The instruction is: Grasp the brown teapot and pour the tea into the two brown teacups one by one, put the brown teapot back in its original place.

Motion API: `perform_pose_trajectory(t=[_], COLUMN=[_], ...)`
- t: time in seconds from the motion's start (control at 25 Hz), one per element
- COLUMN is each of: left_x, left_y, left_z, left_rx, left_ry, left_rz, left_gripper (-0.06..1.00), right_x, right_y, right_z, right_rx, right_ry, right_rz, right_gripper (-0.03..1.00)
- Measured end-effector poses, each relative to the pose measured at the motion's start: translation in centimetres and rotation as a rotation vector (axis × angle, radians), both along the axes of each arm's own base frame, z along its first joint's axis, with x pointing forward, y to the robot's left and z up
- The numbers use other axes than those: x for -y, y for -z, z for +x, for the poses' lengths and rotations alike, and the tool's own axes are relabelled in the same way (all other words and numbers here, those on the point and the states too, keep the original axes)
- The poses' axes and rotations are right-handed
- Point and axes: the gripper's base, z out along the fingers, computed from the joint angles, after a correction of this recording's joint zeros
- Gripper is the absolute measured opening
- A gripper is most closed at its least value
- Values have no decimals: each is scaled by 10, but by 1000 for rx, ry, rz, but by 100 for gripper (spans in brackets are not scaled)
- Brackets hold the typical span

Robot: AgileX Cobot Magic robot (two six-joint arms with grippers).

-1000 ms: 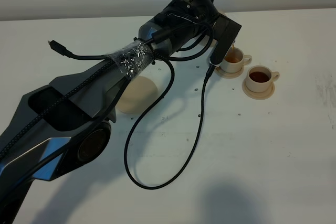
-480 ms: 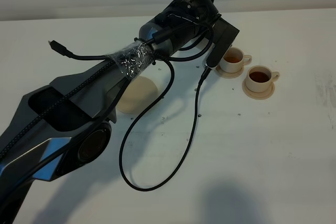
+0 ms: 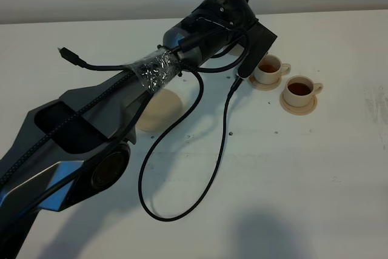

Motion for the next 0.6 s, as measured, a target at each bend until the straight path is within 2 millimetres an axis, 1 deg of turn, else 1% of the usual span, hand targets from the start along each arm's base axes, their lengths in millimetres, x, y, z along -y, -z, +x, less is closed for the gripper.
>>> perform_pose_trajectory(t=[0.6], left_x=[4], left_y=[-3], left_z=[-3], left_rx=[37], left_ry=[-10], left_rz=[10], left_gripper=[8], right_x=[0], right_y=[0], right_z=[0], right_rx=[0], right_ry=[0], right_rz=[0], right_gripper=[22])
